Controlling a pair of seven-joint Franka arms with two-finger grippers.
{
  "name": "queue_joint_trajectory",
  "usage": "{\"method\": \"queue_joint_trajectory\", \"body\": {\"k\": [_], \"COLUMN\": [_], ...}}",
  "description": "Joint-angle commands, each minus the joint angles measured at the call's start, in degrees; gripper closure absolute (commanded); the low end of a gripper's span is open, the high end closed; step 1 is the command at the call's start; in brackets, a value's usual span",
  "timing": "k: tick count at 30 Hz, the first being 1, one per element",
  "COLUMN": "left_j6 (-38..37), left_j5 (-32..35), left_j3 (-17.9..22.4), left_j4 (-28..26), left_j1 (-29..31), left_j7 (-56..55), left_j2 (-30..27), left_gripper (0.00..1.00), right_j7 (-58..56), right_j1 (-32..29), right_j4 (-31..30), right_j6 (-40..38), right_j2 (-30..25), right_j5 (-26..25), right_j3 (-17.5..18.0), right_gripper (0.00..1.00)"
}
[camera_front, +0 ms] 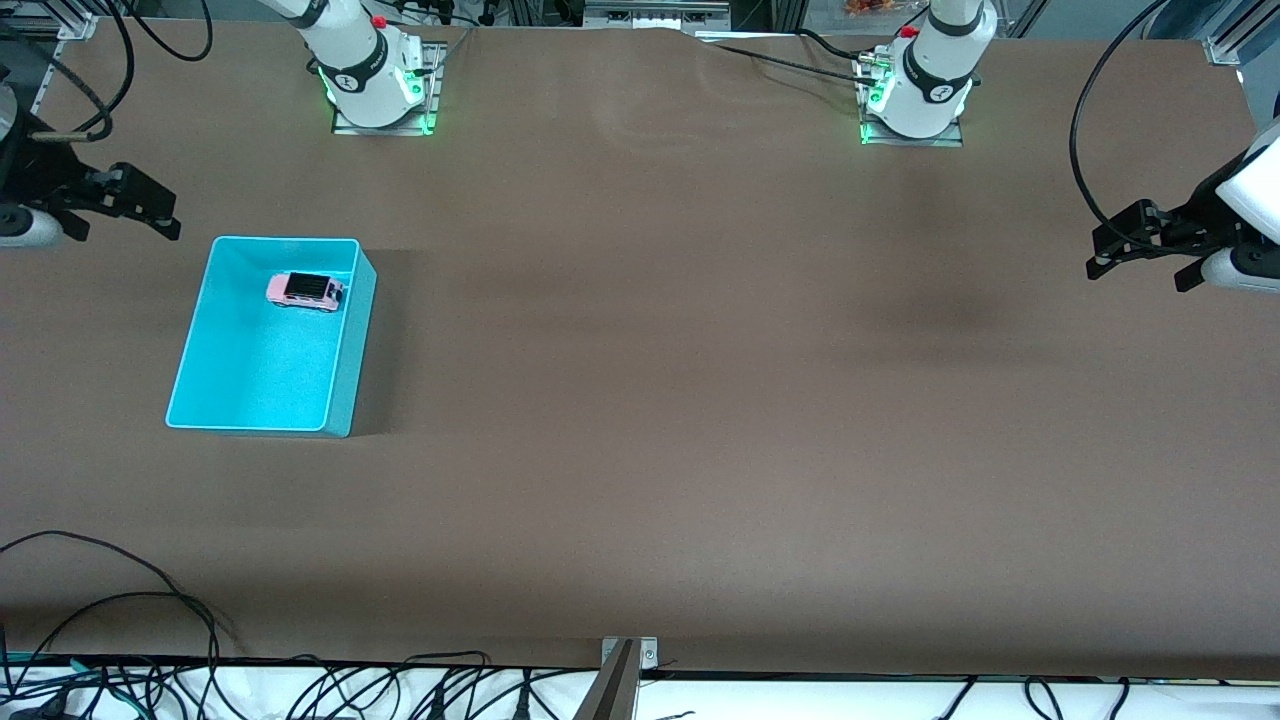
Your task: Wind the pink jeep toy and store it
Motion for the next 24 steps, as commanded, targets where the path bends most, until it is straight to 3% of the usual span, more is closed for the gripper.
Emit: {"method": "queue_joint_trajectory", "body": {"k": [1,24], "left_j6": [-1.1,-1.1], "left_j5": [0.3,0.3], "left_j3": [-0.1,-0.1], "left_j4": [1.7,1.7], "left_j1": [-0.1,-0.1], "left_j7": [0.3,0.3], "left_j2": [0.3,0.4], "left_gripper": [0.00,0.00], "right_j7": [1.1,-0.3], "right_j1": [0.4,0.1], "right_j4": [-2.0,0.1], "right_j6": [1.2,1.4], "right_j2": [-2.0,1.2], "right_j5": [-1.3,-0.9], "right_j3": [2.5,2.9], "right_gripper": [0.00,0.00]}}
